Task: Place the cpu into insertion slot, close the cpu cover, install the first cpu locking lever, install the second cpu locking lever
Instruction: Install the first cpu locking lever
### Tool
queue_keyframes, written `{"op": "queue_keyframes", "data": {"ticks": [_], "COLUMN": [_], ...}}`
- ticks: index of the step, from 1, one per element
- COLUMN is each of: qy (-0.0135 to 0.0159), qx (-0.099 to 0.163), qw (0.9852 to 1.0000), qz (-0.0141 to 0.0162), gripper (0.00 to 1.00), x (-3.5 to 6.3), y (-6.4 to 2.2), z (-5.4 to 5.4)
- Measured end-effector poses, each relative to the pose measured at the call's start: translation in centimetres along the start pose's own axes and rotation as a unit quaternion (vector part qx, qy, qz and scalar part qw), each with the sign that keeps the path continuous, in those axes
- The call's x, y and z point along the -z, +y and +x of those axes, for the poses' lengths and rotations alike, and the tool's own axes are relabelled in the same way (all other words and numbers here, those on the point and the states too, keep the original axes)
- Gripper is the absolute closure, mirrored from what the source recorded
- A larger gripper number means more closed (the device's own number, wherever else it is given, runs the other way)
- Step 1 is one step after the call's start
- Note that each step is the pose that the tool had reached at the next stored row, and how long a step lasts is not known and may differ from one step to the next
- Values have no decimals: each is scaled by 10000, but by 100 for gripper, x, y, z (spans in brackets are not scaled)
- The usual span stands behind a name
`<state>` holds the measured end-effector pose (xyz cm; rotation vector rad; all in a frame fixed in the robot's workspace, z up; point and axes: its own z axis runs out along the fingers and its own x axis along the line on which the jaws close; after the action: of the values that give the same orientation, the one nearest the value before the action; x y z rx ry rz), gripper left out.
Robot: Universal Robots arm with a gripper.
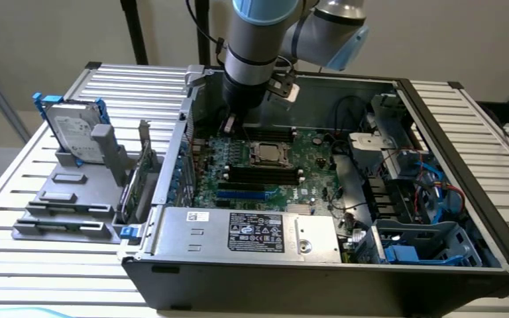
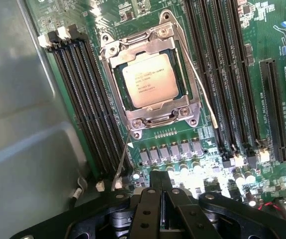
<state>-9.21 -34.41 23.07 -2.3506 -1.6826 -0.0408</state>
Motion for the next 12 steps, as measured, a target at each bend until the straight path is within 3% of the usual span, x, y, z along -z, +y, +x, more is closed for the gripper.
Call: {"op": "queue_keyframes", "data": {"ticks": [8,10,12], "qy": [255,311,348], "qx": [-314,-385,-442], "qw": [9992,9988,9984], "qz": [34,58,93], "gripper": [89,89,89], "x": [39,45,48], "y": [-23,-31,-38], "z": [1,0,-2]}}
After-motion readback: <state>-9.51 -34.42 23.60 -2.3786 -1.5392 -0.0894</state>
